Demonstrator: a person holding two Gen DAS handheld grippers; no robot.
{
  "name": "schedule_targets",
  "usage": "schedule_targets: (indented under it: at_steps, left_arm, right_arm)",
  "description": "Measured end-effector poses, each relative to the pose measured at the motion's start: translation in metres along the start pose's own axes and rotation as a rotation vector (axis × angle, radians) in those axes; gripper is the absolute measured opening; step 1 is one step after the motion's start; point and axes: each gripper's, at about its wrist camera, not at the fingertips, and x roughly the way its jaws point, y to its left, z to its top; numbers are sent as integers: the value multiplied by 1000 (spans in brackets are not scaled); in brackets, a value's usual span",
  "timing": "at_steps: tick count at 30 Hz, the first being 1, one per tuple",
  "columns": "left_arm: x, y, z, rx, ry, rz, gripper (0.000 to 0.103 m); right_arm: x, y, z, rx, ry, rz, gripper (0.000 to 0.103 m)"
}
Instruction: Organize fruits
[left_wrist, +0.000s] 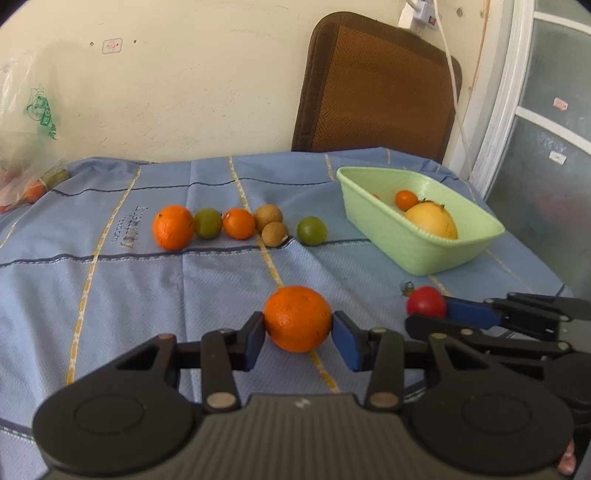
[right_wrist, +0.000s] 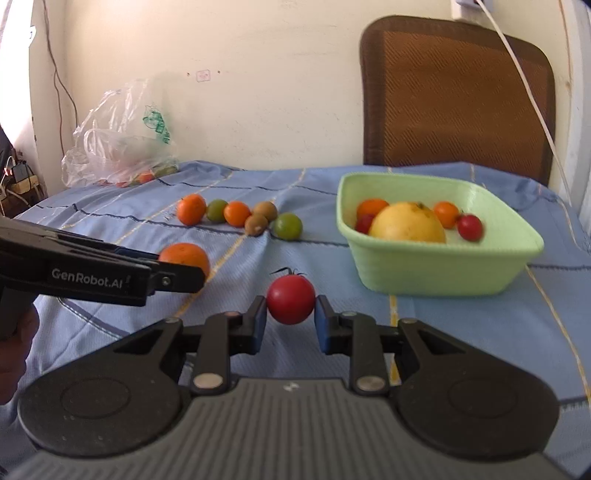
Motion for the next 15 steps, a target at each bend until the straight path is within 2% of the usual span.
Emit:
schedule_targets:
  at_steps: [6,10,15]
  left_arm:
    - [5,-7,-8,6,-40,84,47]
    - [4,-6,-10,-4,-57,91,47]
    - [3,-5,-12,-7,-63,88,48]
  right_arm:
    - [3,-5,-3,29,9,10,34]
    - [1,-10,-4,53,1,28,42]
    - [-1,-9,-5,47,-1,32,43]
